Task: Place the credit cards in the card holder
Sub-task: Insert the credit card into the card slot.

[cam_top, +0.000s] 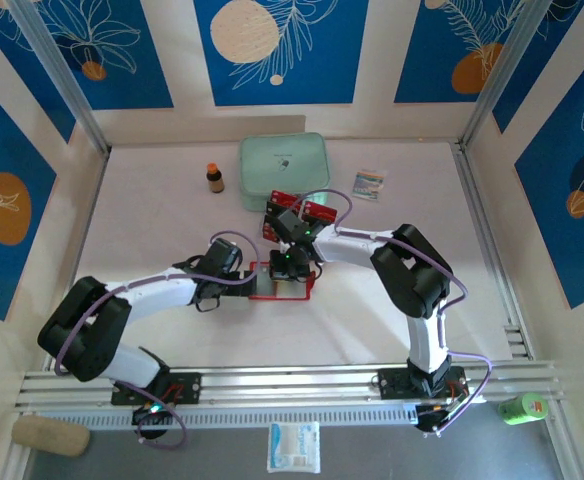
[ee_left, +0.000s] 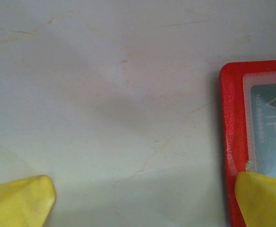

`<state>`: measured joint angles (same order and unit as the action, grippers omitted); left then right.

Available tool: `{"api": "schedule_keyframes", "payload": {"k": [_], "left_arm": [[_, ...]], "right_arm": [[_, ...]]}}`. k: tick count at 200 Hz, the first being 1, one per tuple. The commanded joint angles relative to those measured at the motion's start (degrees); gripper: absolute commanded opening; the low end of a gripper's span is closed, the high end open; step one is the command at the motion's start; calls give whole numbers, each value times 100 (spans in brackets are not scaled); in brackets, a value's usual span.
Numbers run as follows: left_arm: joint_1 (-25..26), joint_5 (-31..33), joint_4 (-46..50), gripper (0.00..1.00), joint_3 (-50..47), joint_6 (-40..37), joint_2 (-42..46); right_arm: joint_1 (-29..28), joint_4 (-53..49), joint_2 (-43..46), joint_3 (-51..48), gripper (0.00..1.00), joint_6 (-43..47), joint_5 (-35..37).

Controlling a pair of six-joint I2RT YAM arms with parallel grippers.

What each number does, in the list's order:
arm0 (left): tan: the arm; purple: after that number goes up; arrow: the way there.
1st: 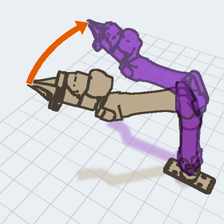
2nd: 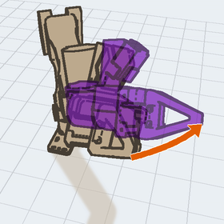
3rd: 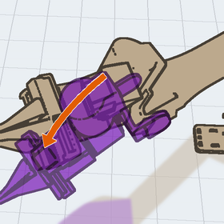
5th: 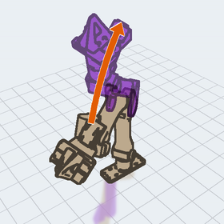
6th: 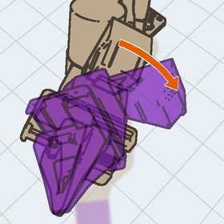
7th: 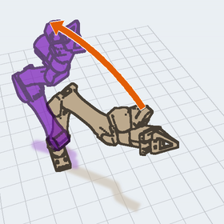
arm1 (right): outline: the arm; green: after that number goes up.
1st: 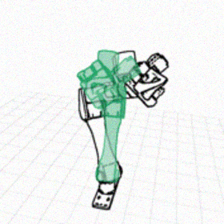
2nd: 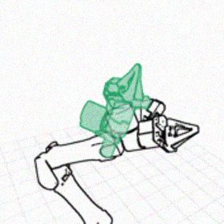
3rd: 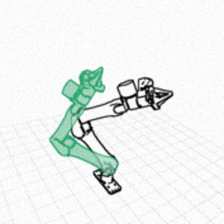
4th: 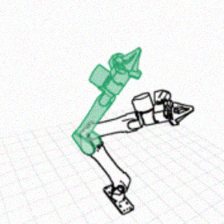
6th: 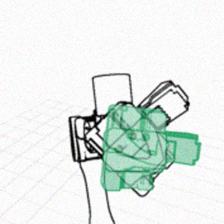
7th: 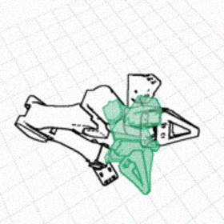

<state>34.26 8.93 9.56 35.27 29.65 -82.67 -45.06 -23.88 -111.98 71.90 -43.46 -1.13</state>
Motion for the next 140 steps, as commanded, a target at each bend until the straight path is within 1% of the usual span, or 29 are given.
{"api": "schedule_keyframes", "payload": {"k": [1, 43, 79, 107, 140], "left_arm": [[-59, -258, 32, 100, -179, 34, -164], [-120, -163, 420, 100, 28, -3, 289], [-184, -197, 765, 100, 309, -12, 697], [-183, -357, 993, 100, 597, -64, 819], [-105, -686, 1100, 100, 904, 4, 788]], "right_arm": [[-65, -233, -60, 96, 0, 57, -160], [-30, -359, 542, 5, 0, 83, -43], [160, -365, 1091, -338, 0, 101, 31], [400, -293, 1399, -705, 0, 128, 52], [764, -167, 1580, -1014, 0, 205, -179]]}}
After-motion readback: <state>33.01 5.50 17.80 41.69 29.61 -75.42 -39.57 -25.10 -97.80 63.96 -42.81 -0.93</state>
